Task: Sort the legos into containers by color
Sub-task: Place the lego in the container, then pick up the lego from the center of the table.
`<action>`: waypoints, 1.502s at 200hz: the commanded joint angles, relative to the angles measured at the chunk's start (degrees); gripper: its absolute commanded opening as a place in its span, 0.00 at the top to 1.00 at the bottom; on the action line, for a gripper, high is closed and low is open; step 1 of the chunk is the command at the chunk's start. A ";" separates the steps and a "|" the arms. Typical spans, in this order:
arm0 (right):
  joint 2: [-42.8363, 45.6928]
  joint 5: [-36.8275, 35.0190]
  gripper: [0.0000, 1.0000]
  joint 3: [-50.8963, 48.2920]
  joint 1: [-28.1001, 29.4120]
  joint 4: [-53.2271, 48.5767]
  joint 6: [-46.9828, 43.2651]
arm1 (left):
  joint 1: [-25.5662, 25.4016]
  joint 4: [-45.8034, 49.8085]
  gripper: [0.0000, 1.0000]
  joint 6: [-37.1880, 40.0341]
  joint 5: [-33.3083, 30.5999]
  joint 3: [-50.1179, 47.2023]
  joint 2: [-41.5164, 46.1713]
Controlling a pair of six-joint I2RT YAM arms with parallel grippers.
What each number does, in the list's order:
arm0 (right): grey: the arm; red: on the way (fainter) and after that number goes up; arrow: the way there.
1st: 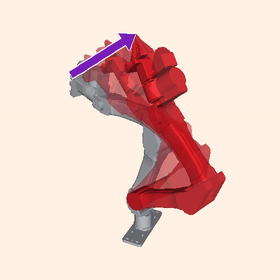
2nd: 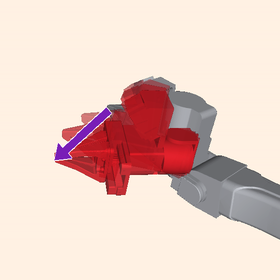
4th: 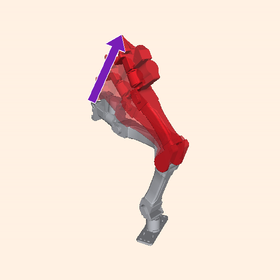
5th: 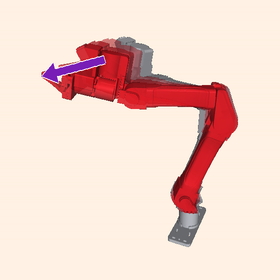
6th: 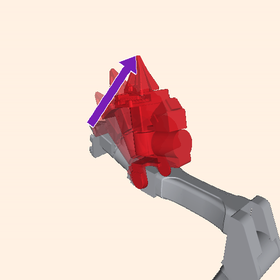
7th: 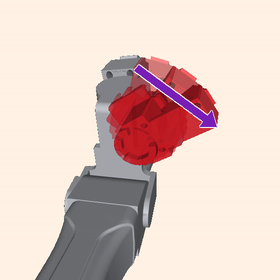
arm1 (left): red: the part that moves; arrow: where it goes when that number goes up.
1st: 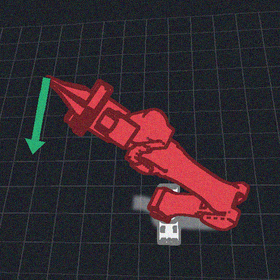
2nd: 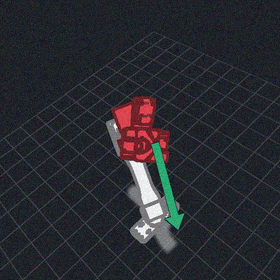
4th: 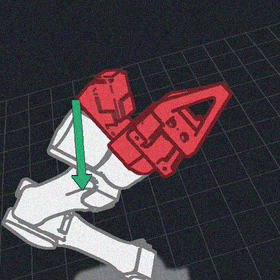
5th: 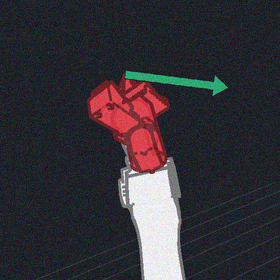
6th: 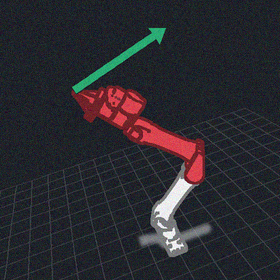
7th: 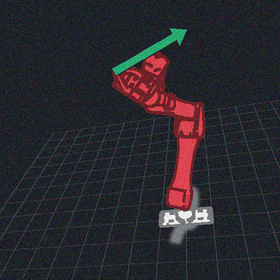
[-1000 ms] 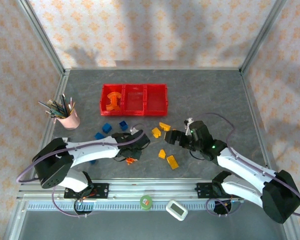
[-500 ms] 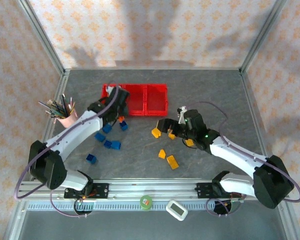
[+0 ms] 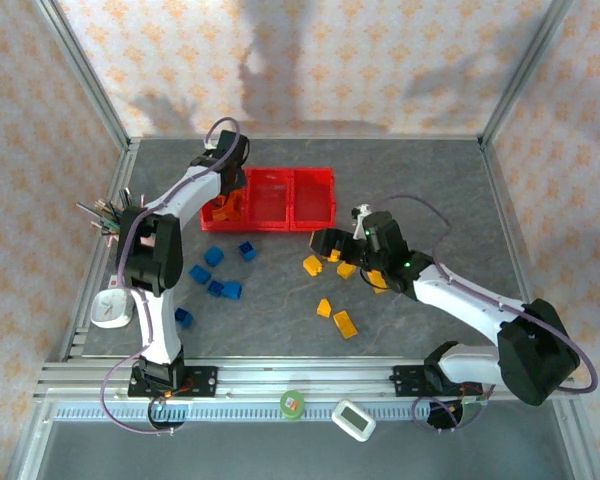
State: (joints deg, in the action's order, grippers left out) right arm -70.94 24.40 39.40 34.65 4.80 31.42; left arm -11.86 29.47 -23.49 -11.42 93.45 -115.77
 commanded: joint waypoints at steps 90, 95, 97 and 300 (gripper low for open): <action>0.95 -1.79 0.00 1.92 -1.17 -0.52 -1.31 | -0.63 2.07 0.32 1.08 4.23 -3.52 10.59; 1.25 -2.04 0.00 1.93 -1.21 -0.85 -1.36 | -1.10 1.70 0.32 1.16 5.11 -4.56 11.66; 1.24 -2.14 0.00 1.94 -1.24 -1.02 -1.49 | -1.29 1.55 0.32 1.23 5.41 -4.89 12.15; 8.14 -6.83 0.00 -8.11 -6.55 -11.31 -3.03 | -35.33 -15.81 0.22 -28.94 11.03 -38.69 25.90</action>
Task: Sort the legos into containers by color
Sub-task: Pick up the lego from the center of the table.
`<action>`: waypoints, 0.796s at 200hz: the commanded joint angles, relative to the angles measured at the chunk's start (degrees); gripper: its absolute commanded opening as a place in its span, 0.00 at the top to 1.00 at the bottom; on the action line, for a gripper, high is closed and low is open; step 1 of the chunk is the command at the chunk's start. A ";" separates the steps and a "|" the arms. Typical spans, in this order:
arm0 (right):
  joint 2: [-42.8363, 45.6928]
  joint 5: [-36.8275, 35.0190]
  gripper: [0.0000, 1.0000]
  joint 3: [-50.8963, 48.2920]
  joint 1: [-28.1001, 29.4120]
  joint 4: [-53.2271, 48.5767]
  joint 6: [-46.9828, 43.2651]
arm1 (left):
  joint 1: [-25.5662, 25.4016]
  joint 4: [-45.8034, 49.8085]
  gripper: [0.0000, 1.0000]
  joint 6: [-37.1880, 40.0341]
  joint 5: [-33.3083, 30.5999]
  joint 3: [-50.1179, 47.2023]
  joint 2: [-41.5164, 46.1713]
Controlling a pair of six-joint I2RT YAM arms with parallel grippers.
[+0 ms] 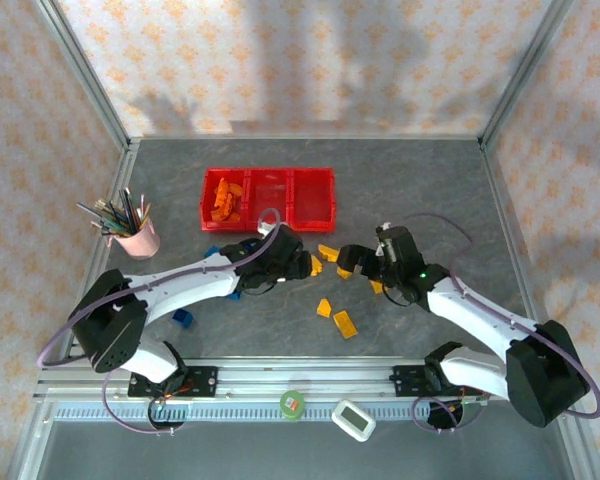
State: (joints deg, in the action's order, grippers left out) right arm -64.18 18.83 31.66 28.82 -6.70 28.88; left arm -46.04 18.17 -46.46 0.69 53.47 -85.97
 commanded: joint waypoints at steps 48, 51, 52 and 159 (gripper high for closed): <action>2.19 0.73 0.00 -1.80 -3.81 1.02 -1.16 | -2.91 -4.90 0.24 -8.20 -3.13 6.10 -12.11; 2.22 0.95 0.00 -1.96 -4.17 1.07 -1.17 | -2.96 -4.90 0.24 -8.26 -3.10 6.40 -12.46; 2.26 1.04 0.00 -2.04 -4.28 1.07 -1.19 | -2.98 -4.90 0.24 -8.19 -3.17 6.52 -12.60; 3.03 5.31 0.00 -4.43 -8.76 3.22 -2.19 | -3.35 -0.80 0.36 -5.40 -9.35 17.54 -26.10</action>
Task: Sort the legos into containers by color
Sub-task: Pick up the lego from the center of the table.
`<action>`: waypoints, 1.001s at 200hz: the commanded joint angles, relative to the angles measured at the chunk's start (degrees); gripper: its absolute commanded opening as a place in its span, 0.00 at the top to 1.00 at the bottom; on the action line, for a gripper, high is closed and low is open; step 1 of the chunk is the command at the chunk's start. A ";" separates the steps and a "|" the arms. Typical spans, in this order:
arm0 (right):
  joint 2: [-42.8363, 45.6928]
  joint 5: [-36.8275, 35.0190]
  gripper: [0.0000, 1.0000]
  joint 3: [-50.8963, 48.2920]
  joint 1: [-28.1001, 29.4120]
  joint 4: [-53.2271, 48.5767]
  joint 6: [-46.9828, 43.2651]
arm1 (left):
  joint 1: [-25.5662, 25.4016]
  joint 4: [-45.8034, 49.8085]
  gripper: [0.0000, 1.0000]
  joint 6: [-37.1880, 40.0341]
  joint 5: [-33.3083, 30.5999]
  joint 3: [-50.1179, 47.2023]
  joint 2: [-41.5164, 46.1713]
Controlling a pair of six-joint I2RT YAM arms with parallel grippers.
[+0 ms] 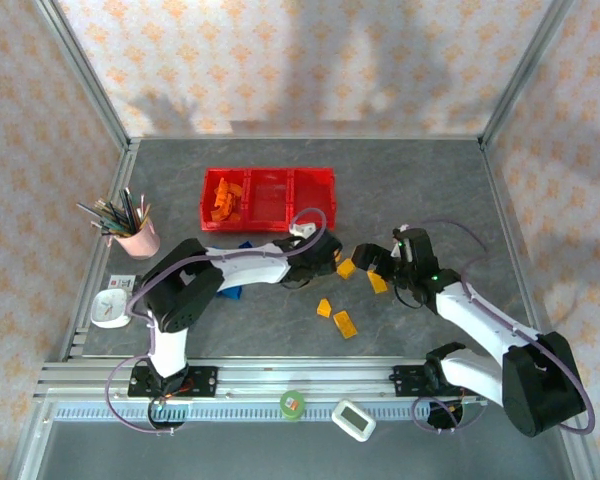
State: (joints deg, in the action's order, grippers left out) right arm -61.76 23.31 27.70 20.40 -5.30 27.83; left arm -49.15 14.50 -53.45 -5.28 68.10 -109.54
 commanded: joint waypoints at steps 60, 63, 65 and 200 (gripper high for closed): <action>0.16 1.55 0.00 -0.61 -0.36 2.30 -1.12 | -0.25 6.05 0.51 2.45 -6.84 4.49 -4.99; 0.15 1.59 0.00 -0.63 -0.36 2.39 -1.13 | -0.28 6.06 0.52 2.47 -6.84 4.36 -4.85; 0.15 1.68 0.00 -0.63 -0.30 2.46 -1.12 | -0.30 6.06 0.52 2.47 -6.85 4.22 -4.78; 2.01 10.14 0.00 4.38 1.41 4.16 -3.35 | 0.73 7.59 0.75 8.80 -11.36 -2.29 17.25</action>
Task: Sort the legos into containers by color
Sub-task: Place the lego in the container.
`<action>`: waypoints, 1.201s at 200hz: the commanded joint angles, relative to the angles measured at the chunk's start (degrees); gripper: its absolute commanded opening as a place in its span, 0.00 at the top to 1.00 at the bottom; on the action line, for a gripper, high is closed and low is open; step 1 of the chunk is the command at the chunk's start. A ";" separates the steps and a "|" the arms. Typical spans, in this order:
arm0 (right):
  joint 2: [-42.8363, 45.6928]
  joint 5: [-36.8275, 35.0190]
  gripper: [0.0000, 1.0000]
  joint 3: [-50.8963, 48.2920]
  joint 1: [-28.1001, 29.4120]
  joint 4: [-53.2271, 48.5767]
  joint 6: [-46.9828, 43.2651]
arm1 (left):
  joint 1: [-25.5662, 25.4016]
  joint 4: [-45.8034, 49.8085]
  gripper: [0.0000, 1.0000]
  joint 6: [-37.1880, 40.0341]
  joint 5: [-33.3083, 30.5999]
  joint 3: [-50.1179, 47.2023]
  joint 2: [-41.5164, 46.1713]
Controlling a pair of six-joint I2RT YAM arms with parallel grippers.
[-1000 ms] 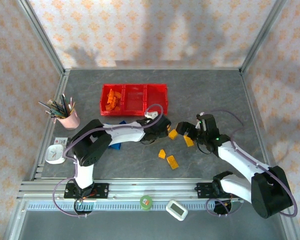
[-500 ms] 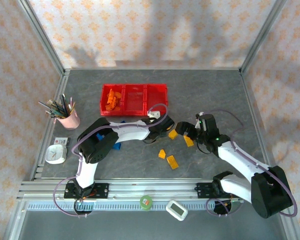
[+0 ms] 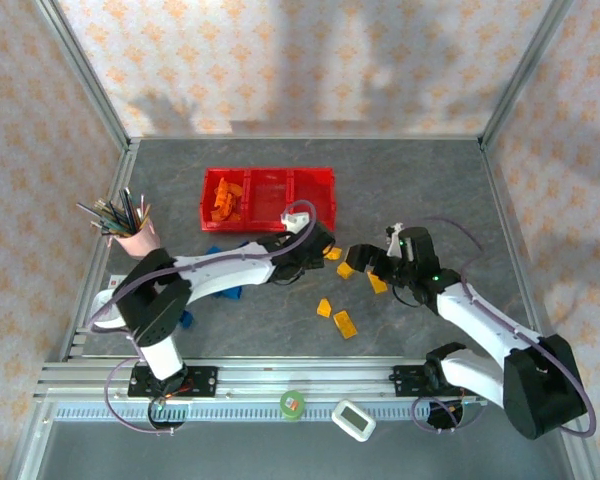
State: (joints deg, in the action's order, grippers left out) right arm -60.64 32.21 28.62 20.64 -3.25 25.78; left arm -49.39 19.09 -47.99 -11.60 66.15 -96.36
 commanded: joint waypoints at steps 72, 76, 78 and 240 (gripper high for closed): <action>-4.51 -5.28 0.00 10.70 10.01 5.88 1.01 | 14.70 2.86 0.75 14.03 -4.93 4.64 4.49; -4.92 -5.68 0.00 11.06 10.42 6.11 1.15 | 15.45 2.72 0.75 14.06 -4.82 5.13 3.82; -5.10 -5.93 0.00 11.22 10.63 6.20 1.25 | 15.85 2.71 0.75 14.85 -4.77 5.53 3.50; -8.91 -15.08 0.00 13.21 11.79 4.76 -0.51 | 26.09 10.30 0.49 25.57 -0.43 34.70 -24.47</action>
State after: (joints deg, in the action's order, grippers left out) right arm -70.91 19.77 40.14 32.47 2.42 26.94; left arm -23.24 25.65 -23.86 -12.47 97.93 -122.10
